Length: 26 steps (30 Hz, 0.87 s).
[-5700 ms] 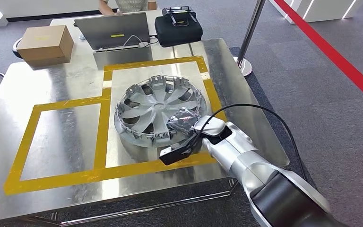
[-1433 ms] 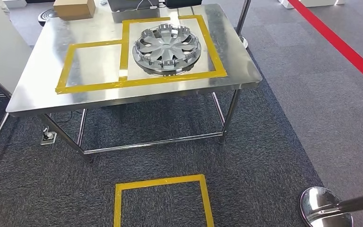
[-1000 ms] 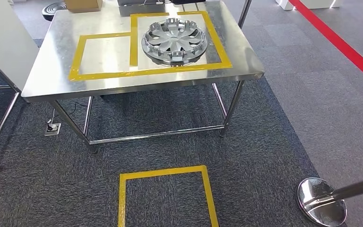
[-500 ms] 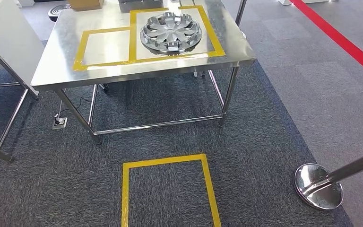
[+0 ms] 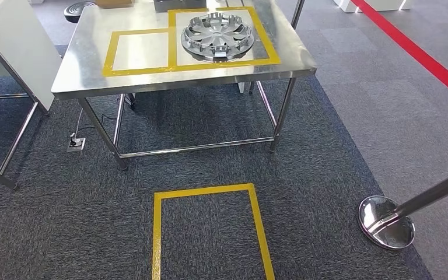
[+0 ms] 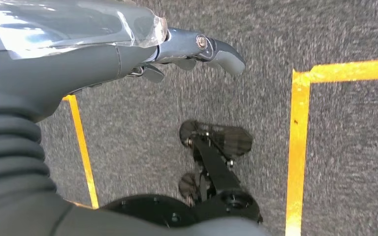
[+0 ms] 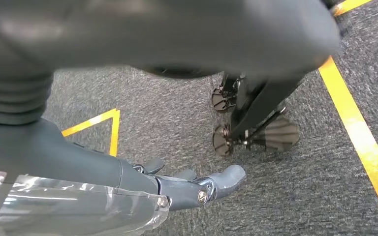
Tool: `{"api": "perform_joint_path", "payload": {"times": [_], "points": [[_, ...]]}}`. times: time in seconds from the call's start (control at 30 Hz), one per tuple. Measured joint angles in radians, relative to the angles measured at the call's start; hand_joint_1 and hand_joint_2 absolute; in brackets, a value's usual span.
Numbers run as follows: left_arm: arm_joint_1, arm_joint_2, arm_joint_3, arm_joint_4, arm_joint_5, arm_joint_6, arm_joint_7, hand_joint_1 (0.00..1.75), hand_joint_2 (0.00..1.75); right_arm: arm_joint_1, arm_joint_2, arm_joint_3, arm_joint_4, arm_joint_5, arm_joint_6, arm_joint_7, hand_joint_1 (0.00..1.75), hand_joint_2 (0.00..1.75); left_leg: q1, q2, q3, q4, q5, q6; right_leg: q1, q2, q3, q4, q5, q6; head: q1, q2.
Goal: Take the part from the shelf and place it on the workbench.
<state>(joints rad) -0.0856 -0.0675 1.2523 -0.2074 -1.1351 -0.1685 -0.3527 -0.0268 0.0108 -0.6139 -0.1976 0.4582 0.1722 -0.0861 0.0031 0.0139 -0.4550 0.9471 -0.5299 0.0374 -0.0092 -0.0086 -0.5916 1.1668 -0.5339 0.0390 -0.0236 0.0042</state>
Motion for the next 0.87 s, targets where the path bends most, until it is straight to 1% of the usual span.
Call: {"api": "perform_joint_path", "payload": {"times": [0.03, 0.07, 0.1, 0.13, 0.23, 0.4, 0.5, 0.57, 0.67, 0.7, 0.8, 0.87], "points": [[-0.001, -0.003, 0.001, 0.000, 0.004, -0.004, -0.001, 0.00, 1.75, -0.002, -0.001, 0.000, 0.000, 0.002, 0.000, 0.003, 0.00, 1.75, -0.002, 0.000, -0.004, 0.005, 0.000, -0.003, 0.000, 0.000, 0.048, -0.078, 0.019, -0.003, 0.000, 0.000], [-0.003, -0.005, 0.002, 0.000, 0.010, -0.007, -0.003, 0.00, 1.75, -0.004, -0.002, 0.000, 0.000, 0.002, 0.000, 0.006, 0.00, 1.75, -0.004, 0.000, -0.008, 0.010, 0.000, -0.007, 0.000, 0.001, 0.082, -0.139, 0.032, -0.007, -0.001, 0.000], [-0.005, -0.006, 0.002, 0.000, 0.016, -0.010, -0.005, 0.00, 1.75, -0.005, -0.002, 0.000, 0.000, 0.001, -0.001, 0.011, 0.00, 1.75, -0.007, -0.001, -0.012, 0.015, -0.001, -0.010, -0.001, 0.002, 0.098, -0.173, 0.036, -0.011, -0.001, 0.000], [-0.005, -0.007, -0.002, 0.000, 0.025, -0.012, -0.006, 0.00, 1.75, -0.005, -0.003, 0.001, 0.000, -0.001, -0.002, 0.016, 0.00, 1.75, -0.009, -0.001, -0.017, 0.018, -0.001, -0.009, 0.000, 0.003, 0.100, -0.184, 0.033, -0.014, -0.002, 0.000], [0.000, -0.007, -0.039, -0.003, 0.072, -0.009, 0.001, 0.00, 1.75, 0.003, -0.005, 0.014, 0.000, -0.017, -0.012, 0.025, 0.00, 1.75, -0.008, -0.003, -0.022, 0.019, 0.004, -0.001, 0.003, 0.003, 0.094, -0.184, 0.038, -0.019, -0.003, 0.000], [0.015, -0.003, -0.139, -0.017, 0.182, 0.006, 0.035, 0.00, 1.75, 0.012, -0.008, 0.060, -0.006, -0.062, -0.030, 0.031, 0.00, 1.75, -0.002, -0.003, -0.027, 0.013, 0.014, -0.013, 0.010, 0.002, 0.087, -0.183, 0.043, -0.029, -0.003, 0.000], [0.027, 0.000, -0.208, -0.026, 0.250, 0.019, 0.058, 0.00, 1.75, 0.020, -0.010, 0.093, -0.013, -0.089, -0.040, 0.035, 0.00, 1.75, -0.001, -0.003, -0.029, 0.013, 0.017, -0.023, 0.012, 0.002, 0.084, -0.181, 0.044, -0.032, -0.002, 0.000], [0.037, 0.001, -0.258, -0.033, 0.296, 0.026, 0.073, 0.00, 1.75, 0.027, -0.010, 0.117, -0.019, -0.109, -0.047, 0.037, 0.00, 1.75, 0.000, -0.003, -0.030, 0.012, 0.017, -0.027, 0.012, 0.002, 0.083, -0.181, 0.045, -0.032, -0.002, 0.000], [0.052, 0.006, -0.331, -0.044, 0.361, 0.037, 0.094, 0.00, 1.75, 0.039, -0.011, 0.152, -0.030, -0.136, -0.056, 0.040, 0.00, 0.44, -0.001, -0.003, -0.030, 0.012, 0.018, -0.029, 0.011, 0.002, 0.082, -0.181, 0.045, -0.033, -0.002, 0.000], [0.058, 0.007, -0.356, -0.048, 0.384, 0.041, 0.101, 0.00, 1.31, 0.042, -0.012, 0.164, -0.034, -0.146, -0.060, 0.042, 0.00, 0.00, -0.001, -0.003, -0.030, 0.012, 0.018, -0.029, 0.011, 0.002, 0.082, -0.181, 0.045, -0.033, -0.002, 0.000], [0.072, 0.013, -0.434, -0.060, 0.453, 0.053, 0.123, 0.00, 0.00, 0.053, -0.012, 0.203, -0.045, -0.174, -0.070, 0.047, 0.00, 0.00, -0.002, -0.003, -0.030, 0.013, 0.018, -0.029, 0.009, 0.002, 0.082, -0.181, 0.046, -0.033, -0.002, 0.000], [0.078, 0.015, -0.471, -0.065, 0.486, 0.058, 0.134, 0.00, 0.00, 0.058, -0.012, 0.221, -0.050, -0.188, -0.074, 0.049, 0.00, 0.00, -0.002, -0.003, -0.030, 0.013, 0.018, -0.029, 0.009, 0.002, 0.082, -0.181, 0.046, -0.033, -0.002, 0.000]]}}
